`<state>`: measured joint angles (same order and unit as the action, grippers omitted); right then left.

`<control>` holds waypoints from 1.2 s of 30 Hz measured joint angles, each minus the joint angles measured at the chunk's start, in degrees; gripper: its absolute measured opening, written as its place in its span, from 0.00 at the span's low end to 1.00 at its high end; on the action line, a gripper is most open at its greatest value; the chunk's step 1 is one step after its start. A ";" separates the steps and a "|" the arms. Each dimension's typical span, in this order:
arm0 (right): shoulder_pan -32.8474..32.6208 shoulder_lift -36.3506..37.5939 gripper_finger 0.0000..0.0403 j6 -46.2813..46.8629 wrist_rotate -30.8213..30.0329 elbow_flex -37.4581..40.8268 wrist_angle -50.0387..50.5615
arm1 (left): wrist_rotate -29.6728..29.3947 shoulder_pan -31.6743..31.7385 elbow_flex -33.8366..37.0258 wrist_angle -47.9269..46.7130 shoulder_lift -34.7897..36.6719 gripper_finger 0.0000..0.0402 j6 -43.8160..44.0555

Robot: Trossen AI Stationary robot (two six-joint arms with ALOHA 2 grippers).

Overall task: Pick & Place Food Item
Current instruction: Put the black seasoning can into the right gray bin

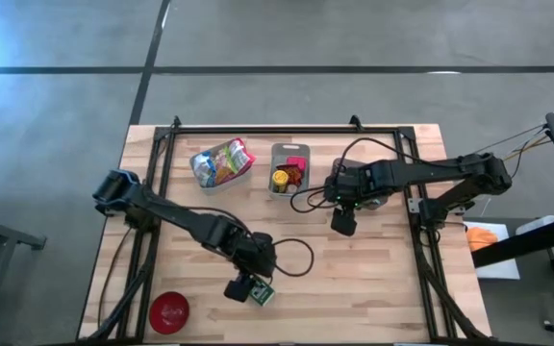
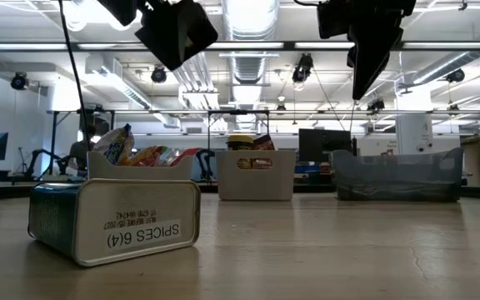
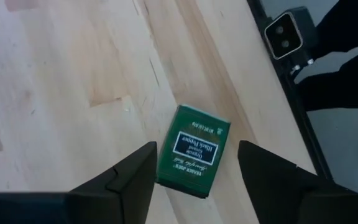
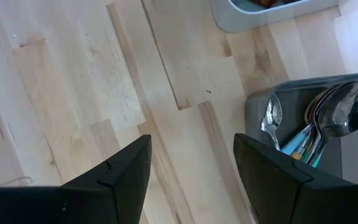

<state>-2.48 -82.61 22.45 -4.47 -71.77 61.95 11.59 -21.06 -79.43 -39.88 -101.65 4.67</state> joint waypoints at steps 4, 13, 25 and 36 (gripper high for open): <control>0.00 -0.02 0.56 0.02 0.00 0.00 -0.26 | 0.05 0.00 0.02 -0.15 -0.19 0.64 0.24; 0.00 -0.02 0.56 -0.08 0.00 0.00 -1.06 | -3.19 -0.02 2.66 1.52 -0.12 0.85 0.24; 0.00 -0.02 0.56 -0.02 0.00 0.00 -1.26 | -7.02 -1.76 14.09 13.94 -0.12 0.91 -1.35; 0.00 -0.03 0.56 -0.08 0.00 0.00 -1.37 | -13.13 -5.03 18.78 20.13 -0.12 0.91 -4.84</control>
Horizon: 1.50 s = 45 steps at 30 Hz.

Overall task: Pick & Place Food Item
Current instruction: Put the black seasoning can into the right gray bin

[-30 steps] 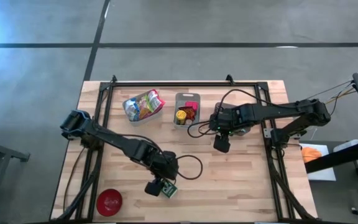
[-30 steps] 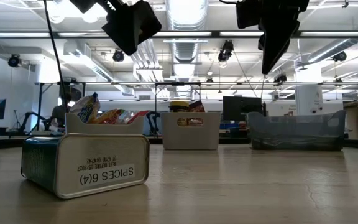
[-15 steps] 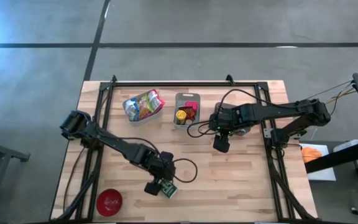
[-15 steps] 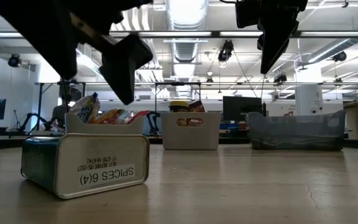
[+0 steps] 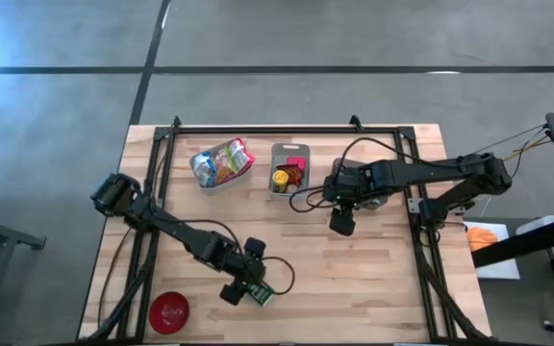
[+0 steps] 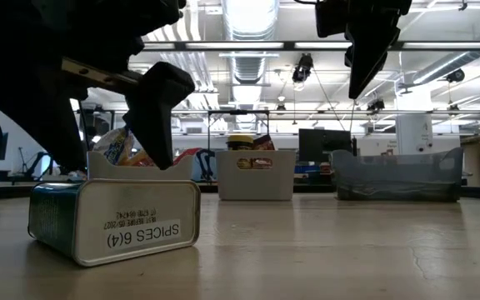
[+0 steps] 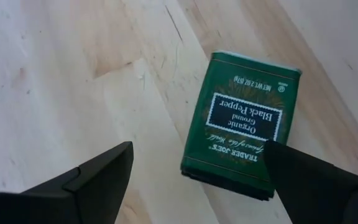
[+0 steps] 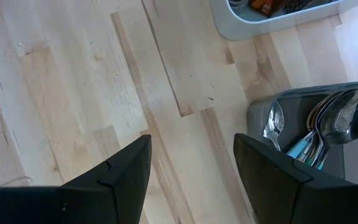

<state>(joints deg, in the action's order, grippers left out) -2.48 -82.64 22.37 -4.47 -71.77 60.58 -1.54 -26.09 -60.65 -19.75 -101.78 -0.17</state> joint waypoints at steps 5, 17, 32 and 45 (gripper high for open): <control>0.00 -0.01 0.56 0.03 0.00 0.00 -0.11 | 0.50 -0.13 1.02 2.29 -0.04 0.91 0.71; 0.00 -0.01 0.56 0.03 0.00 0.00 -0.11 | 6.45 -0.63 0.99 1.92 -0.07 0.91 1.69; 0.00 -0.01 0.56 0.00 0.00 0.00 -1.59 | 3.98 -1.09 -0.49 4.01 -6.56 0.89 -0.32; 0.01 -0.01 0.56 0.04 0.00 0.00 -2.78 | 5.51 -1.07 -0.62 0.30 -5.44 0.64 6.02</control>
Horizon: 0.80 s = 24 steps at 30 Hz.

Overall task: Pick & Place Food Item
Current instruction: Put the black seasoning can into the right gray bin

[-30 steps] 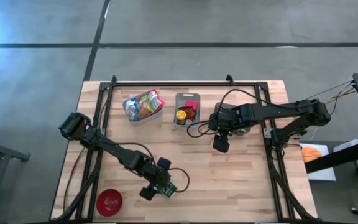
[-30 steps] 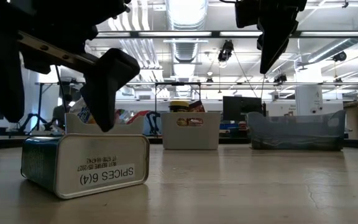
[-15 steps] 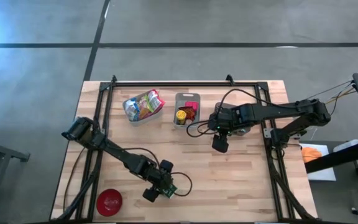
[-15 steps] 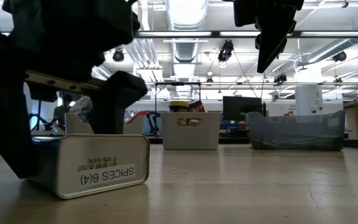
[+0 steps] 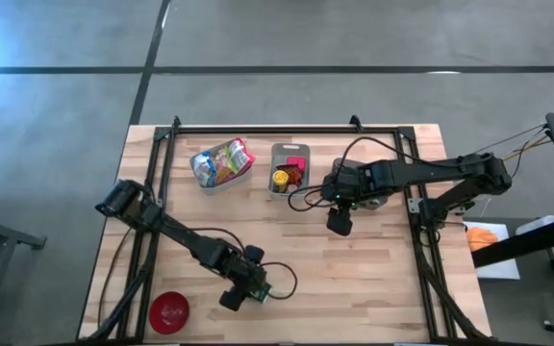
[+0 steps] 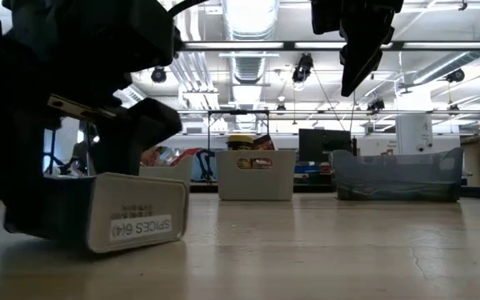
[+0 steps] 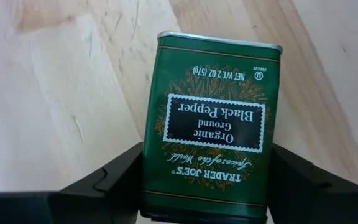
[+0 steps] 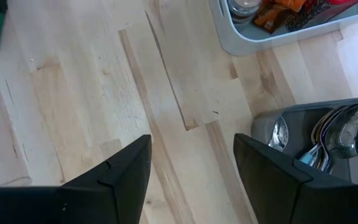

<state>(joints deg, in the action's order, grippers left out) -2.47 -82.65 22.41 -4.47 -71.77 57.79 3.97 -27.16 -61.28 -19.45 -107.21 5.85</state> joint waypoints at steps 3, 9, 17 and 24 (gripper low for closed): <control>0.01 0.00 0.56 -0.04 0.00 0.00 -0.13 | 0.14 0.00 0.08 -1.58 1.49 0.64 3.91; 0.00 0.00 0.56 -0.04 0.00 0.00 -0.26 | 0.70 0.97 0.11 -3.01 7.68 0.64 15.03; -0.01 0.00 0.56 -0.01 -0.34 0.15 -1.98 | 6.29 7.58 0.11 -2.84 15.41 0.64 36.66; 0.01 0.00 0.56 -1.42 -0.46 0.09 -10.39 | 15.98 13.06 0.11 -1.40 16.74 0.64 52.87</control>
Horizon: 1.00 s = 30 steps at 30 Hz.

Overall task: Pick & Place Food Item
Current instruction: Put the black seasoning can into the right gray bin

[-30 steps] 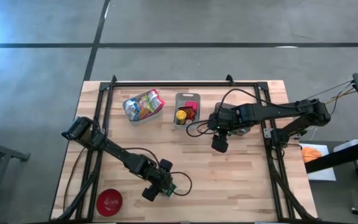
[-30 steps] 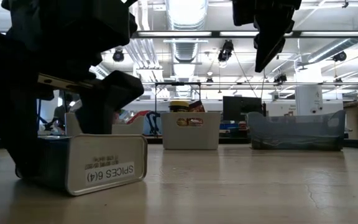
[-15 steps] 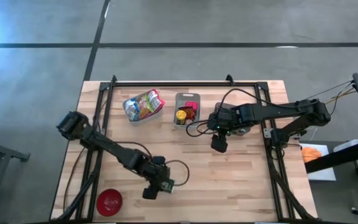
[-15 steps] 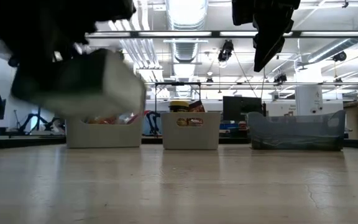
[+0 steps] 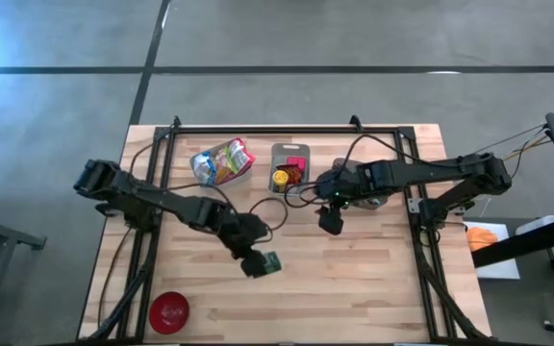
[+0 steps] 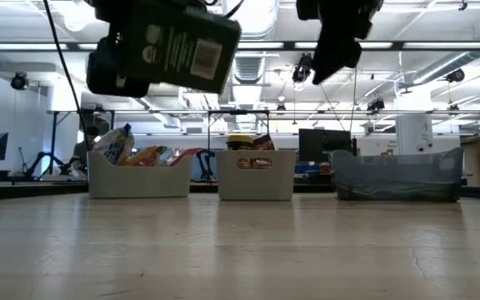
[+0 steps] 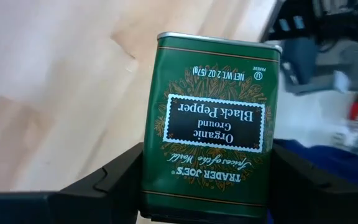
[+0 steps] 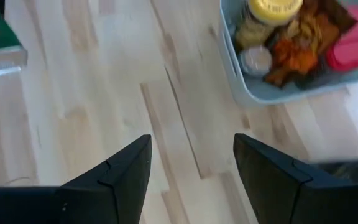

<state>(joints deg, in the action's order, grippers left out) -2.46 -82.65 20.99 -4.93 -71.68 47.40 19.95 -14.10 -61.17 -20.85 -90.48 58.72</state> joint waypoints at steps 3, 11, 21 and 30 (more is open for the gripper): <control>0.00 0.00 0.56 -0.93 0.01 -0.13 -6.10 | 3.86 1.21 0.00 0.72 0.02 0.64 1.26; -0.32 0.00 0.56 -0.44 5.47 -0.15 -20.59 | 8.02 1.87 0.00 3.13 0.66 0.64 1.84; -1.57 0.00 0.56 8.13 18.71 -1.39 -21.51 | 9.26 2.82 0.00 5.25 3.84 0.64 1.53; -6.89 -0.02 0.56 -4.70 19.04 -3.87 -25.93 | 11.69 7.41 0.02 6.26 7.99 0.64 1.13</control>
<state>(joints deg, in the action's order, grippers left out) -9.35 -82.67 16.29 14.11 -75.55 21.47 31.64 -6.68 -61.14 -14.59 -82.48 59.85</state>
